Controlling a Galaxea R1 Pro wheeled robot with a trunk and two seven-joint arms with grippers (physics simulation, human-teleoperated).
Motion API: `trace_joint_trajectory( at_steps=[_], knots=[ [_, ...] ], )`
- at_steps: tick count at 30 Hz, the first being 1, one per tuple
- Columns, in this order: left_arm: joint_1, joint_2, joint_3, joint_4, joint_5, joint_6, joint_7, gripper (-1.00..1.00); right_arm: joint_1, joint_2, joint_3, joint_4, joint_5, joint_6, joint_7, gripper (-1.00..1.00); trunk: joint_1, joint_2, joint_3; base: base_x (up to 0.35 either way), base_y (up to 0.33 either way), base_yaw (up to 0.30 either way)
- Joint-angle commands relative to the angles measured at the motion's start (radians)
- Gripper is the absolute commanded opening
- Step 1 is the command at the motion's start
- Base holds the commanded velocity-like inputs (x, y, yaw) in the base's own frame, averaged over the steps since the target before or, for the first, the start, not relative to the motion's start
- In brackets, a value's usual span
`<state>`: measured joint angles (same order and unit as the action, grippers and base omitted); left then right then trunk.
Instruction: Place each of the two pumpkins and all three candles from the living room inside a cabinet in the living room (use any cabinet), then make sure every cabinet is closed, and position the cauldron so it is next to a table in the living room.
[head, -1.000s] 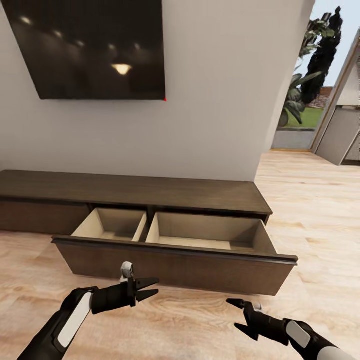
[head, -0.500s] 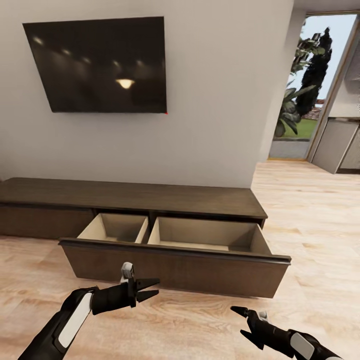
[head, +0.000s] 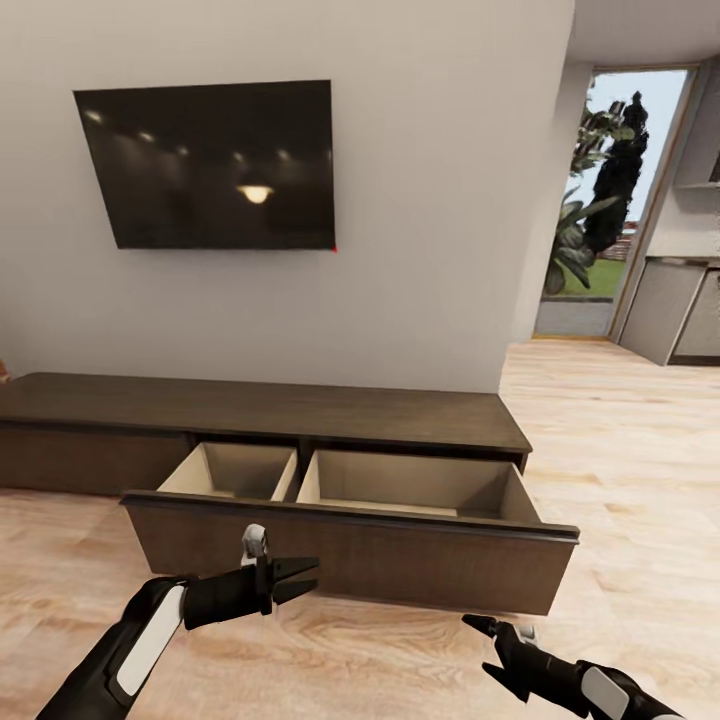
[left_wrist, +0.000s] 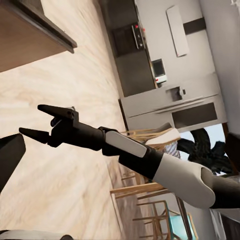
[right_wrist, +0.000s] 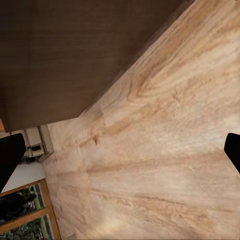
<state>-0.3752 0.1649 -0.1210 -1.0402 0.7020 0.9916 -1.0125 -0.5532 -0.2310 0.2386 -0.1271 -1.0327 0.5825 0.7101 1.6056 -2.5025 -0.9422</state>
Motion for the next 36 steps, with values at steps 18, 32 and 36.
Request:
trace_joint_trajectory(
  at_steps=[18,32,36],
  knots=[
    [-0.001,0.0,-0.002,0.0,0.001,0.003,-0.001,1.0,-0.001,-0.001,0.008,0.018,-0.012,-0.082,-0.004,1.0,-0.01,0.01,0.049,-0.195,0.0,0.153],
    [-0.001,-0.016,-0.007,-0.002,-0.012,0.001,0.003,1.0,-0.001,0.004,0.008,0.018,-0.01,-0.12,-0.006,1.0,-0.01,0.01,0.049,-0.296,-0.071,0.289],
    [-0.001,-0.016,-0.007,-0.001,-0.012,0.001,0.003,1.0,-0.001,0.005,0.008,0.018,-0.01,-0.12,-0.006,1.0,-0.01,0.01,0.049,-0.313,-0.141,0.29]
  ],
)
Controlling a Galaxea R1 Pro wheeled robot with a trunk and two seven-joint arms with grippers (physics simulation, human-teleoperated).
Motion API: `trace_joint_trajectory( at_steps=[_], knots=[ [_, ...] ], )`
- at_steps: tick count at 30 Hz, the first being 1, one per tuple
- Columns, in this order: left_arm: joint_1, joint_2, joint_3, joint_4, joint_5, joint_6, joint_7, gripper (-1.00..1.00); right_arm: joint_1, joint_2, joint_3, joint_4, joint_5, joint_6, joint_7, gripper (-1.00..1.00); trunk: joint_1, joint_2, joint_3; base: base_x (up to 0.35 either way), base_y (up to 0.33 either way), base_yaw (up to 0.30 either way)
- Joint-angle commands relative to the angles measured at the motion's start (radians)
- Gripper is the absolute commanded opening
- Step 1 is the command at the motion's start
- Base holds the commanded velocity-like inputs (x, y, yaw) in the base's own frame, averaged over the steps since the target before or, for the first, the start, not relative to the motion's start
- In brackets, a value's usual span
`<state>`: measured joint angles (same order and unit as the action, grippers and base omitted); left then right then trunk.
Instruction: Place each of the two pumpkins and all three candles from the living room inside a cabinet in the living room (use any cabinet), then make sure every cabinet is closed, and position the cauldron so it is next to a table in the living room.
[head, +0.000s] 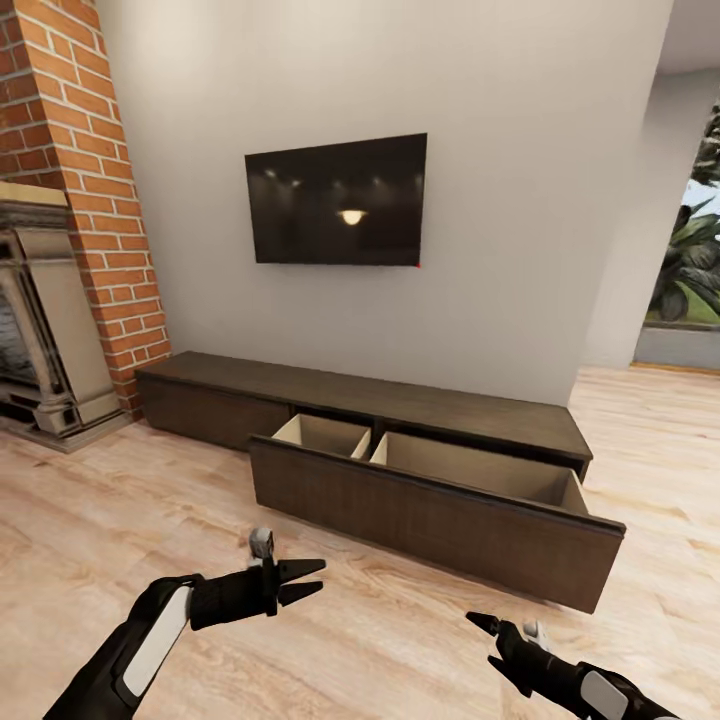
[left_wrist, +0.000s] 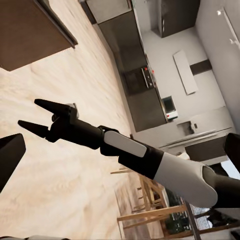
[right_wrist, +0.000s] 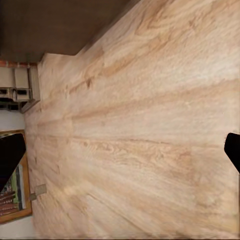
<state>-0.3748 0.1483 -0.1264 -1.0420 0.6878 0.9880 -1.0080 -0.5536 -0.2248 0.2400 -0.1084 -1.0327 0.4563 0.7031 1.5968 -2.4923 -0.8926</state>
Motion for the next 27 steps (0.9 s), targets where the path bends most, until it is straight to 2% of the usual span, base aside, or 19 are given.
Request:
trace_joint_trajectory(
  at_steps=[1,4,11,19,23,26,27],
  knots=[
    [-0.001,0.001,-0.002,0.0,0.002,0.004,-0.001,1.0,0.0,0.0,0.007,-0.001,-0.01,0.006,0.001,1.0,-0.001,-0.001,-0.001,-0.309,-0.143,0.29],
    [-0.001,0.001,-0.002,0.0,0.002,0.003,-0.001,1.0,0.0,0.001,0.008,-0.001,-0.004,0.005,0.001,1.0,-0.001,-0.001,-0.001,-0.301,-0.135,0.29],
    [-0.001,0.002,-0.004,0.0,-0.004,0.001,-0.001,1.0,0.0,0.002,0.008,-0.004,0.067,-0.009,-0.026,1.0,-0.001,-0.001,-0.003,-0.269,-0.121,0.29],
    [0.0,0.025,-0.005,0.0,-0.008,-0.001,0.001,1.0,0.0,0.004,0.012,-0.008,0.082,-0.027,-0.072,1.0,-0.001,-0.001,-0.007,-0.18,-0.083,0.289],
    [0.017,0.055,0.002,0.005,-0.01,-0.004,0.002,1.0,0.0,0.004,0.03,-0.008,0.11,-0.042,-0.085,1.0,-0.001,-0.001,-0.01,-0.051,-0.012,0.282],
    [0.026,0.088,0.008,0.006,-0.009,-0.006,0.002,1.0,0.0,0.004,0.035,-0.008,0.125,-0.068,-0.099,1.0,-0.001,-0.001,-0.012,-0.011,-0.003,0.274],
    [0.03,0.106,0.01,0.008,-0.008,-0.007,0.003,1.0,0.0,0.004,0.036,-0.008,0.128,-0.074,-0.104,1.0,-0.001,-0.001,-0.013,-0.005,-0.001,0.271]
  ],
)
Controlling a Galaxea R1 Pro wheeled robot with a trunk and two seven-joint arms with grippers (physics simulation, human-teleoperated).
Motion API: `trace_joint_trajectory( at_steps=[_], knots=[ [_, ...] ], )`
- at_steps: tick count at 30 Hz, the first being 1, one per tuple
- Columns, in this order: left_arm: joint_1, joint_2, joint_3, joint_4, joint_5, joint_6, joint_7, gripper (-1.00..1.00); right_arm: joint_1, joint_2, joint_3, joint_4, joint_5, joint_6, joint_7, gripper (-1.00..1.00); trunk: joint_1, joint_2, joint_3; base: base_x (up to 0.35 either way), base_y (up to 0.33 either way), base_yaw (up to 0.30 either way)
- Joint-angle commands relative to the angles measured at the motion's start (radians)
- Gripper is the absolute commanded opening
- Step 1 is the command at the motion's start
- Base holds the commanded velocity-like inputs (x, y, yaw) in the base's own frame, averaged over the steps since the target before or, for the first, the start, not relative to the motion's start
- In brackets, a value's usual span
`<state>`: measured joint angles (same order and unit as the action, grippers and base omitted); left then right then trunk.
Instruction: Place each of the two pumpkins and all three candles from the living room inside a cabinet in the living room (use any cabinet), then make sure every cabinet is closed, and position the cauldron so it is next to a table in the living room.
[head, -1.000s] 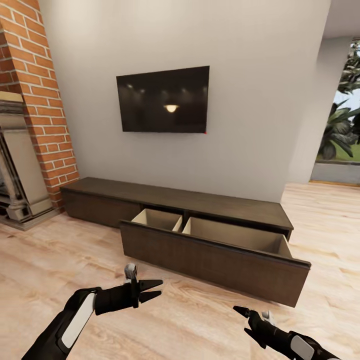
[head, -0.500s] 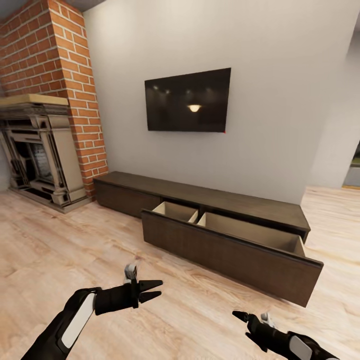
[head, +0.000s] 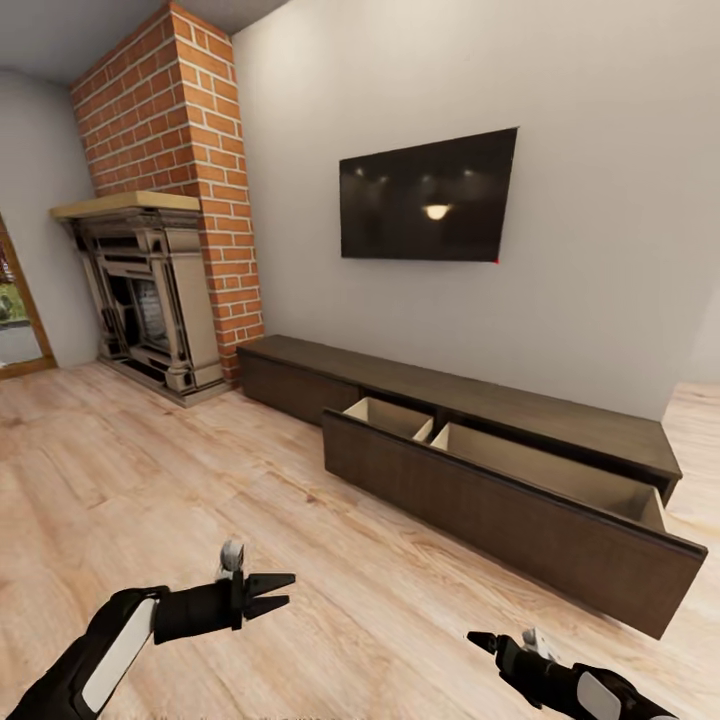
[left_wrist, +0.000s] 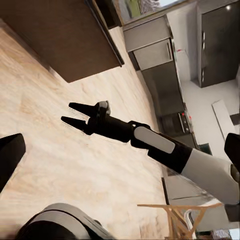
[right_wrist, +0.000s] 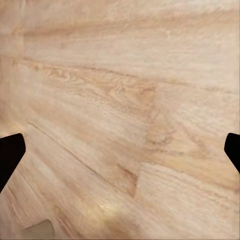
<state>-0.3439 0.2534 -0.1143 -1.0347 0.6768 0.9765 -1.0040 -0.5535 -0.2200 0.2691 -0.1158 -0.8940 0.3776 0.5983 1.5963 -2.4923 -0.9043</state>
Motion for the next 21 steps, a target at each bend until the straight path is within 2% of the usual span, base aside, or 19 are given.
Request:
trace_joint_trajectory(
  at_steps=[1,5,8,9,13,14,18,21],
  knots=[
    [0.002,0.021,-0.001,0.005,0.004,0.004,-0.001,1.0,0.0,-0.001,0.008,-0.001,-0.008,0.002,-0.003,1.0,0.0,0.0,-0.002,-0.003,-0.001,0.269],
    [0.007,0.089,0.013,0.037,0.006,0.003,0.0,1.0,0.0,-0.001,0.01,-0.004,-0.004,-0.004,-0.022,1.0,0.0,0.0,-0.006,-0.001,0.0,0.266],
    [0.008,0.117,0.084,0.086,0.003,-0.003,0.0,1.0,0.0,-0.001,0.01,-0.006,-0.002,-0.006,-0.033,1.0,0.0,0.0,-0.008,0.0,0.0,0.263],
    [0.008,0.122,0.111,0.107,-0.002,-0.012,0.0,1.0,0.0,-0.001,0.01,-0.007,-0.002,-0.007,-0.034,1.0,0.0,0.0,-0.009,0.0,0.0,0.26],
    [0.008,0.137,0.174,0.183,-0.044,-0.078,-0.002,1.0,0.0,-0.001,0.028,-0.01,-0.001,-0.043,-0.036,1.0,0.0,0.0,-0.013,0.0,0.0,0.257],
    [0.008,0.138,0.177,0.19,-0.049,-0.088,-0.002,1.0,0.0,-0.001,0.036,-0.01,-0.001,-0.05,-0.036,1.0,0.0,0.0,-0.014,0.005,0.0,0.255],
    [0.008,0.142,0.191,0.22,-0.066,-0.132,0.0,1.0,0.0,0.0,0.108,-0.011,-0.003,-0.085,-0.037,1.0,0.0,0.0,-0.018,0.017,0.0,0.254],
    [0.009,0.142,0.191,0.228,-0.071,-0.151,0.0,1.0,0.0,0.001,0.137,-0.01,-0.004,-0.106,-0.037,1.0,0.0,0.0,-0.021,0.005,0.0,0.252]
  ],
)
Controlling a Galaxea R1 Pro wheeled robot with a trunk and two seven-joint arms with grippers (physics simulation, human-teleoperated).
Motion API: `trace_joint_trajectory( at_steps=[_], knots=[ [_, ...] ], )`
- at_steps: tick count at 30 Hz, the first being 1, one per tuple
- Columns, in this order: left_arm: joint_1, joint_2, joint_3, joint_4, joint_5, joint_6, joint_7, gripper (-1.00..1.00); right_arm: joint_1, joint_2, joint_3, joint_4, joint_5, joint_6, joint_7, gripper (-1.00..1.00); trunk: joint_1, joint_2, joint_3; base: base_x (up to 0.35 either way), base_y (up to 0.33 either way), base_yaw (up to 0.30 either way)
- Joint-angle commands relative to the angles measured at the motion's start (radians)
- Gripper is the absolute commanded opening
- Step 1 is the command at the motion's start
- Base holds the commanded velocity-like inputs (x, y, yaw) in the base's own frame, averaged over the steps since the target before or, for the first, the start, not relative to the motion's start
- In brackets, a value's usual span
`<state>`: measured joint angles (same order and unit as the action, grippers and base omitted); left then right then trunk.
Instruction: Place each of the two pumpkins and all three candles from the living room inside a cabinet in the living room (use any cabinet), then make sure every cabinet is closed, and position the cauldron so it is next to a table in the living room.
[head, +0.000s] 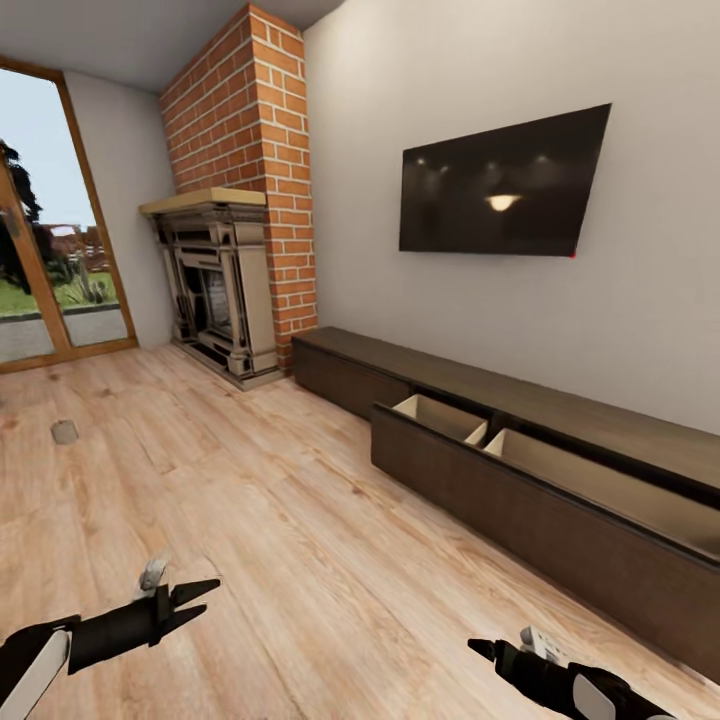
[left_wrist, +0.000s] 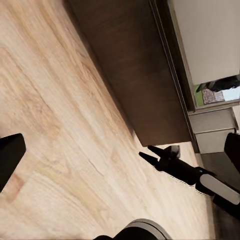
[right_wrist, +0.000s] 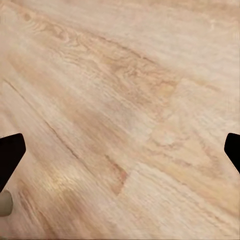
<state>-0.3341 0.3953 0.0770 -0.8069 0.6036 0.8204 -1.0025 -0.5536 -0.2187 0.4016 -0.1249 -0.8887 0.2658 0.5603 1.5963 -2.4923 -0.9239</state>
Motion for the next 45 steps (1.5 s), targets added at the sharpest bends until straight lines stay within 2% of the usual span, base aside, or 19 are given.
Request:
trace_joint_trajectory(
  at_steps=[1,6,18,23,26,28,31,36,45],
  knots=[
    [0.002,-0.002,0.0,0.014,0.001,-0.01,-0.001,1.0,0.0,-0.001,0.011,-0.001,-0.009,-0.002,0.001,1.0,0.0,0.0,-0.002,0.002,-0.006,0.249],
    [0.004,-0.009,0.0,0.073,-0.005,-0.051,-0.003,1.0,0.0,-0.002,0.018,-0.002,-0.009,-0.011,0.003,1.0,0.0,0.0,-0.007,-0.002,-0.119,0.247],
    [0.004,0.001,0.001,0.094,-0.005,-0.061,-0.003,1.0,0.0,-0.001,0.022,-0.002,-0.007,-0.034,0.001,1.0,0.0,0.0,-0.018,-0.008,-0.12,0.247],
    [0.005,0.001,0.0,0.1,-0.004,-0.061,0.0,1.0,0.0,0.0,0.024,-0.002,-0.007,-0.045,0.001,1.0,-0.019,0.035,-0.007,0.0,-0.002,0.247],
    [0.004,0.001,0.0,0.101,-0.005,-0.061,0.006,1.0,0.0,0.002,0.038,-0.002,-0.006,-0.071,0.001,1.0,-0.031,0.056,-0.001,0.0,-0.001,0.244],
    [0.004,0.0,0.0,0.101,-0.005,-0.06,0.042,1.0,0.0,0.003,0.075,-0.002,-0.006,-0.097,0.002,1.0,-0.039,0.07,0.004,0.0,0.0,0.157],
    [0.004,-0.001,0.0,0.101,-0.007,-0.06,0.09,1.0,0.0,0.002,0.107,-0.002,-0.007,-0.114,0.003,1.0,-0.05,0.091,0.012,0.0,0.0,0.041],
    [0.004,-0.002,0.0,0.101,-0.007,-0.06,0.097,1.0,0.0,0.002,0.115,-0.002,-0.007,-0.149,0.006,1.0,-0.069,0.126,0.028,0.0,0.0,0.003],
    [0.004,-0.001,0.0,0.101,-0.008,-0.061,0.109,1.0,0.0,0.003,0.116,-0.002,-0.007,-0.158,0.003,1.0,-0.104,0.189,0.056,0.0,0.0,0.0]
  ],
)
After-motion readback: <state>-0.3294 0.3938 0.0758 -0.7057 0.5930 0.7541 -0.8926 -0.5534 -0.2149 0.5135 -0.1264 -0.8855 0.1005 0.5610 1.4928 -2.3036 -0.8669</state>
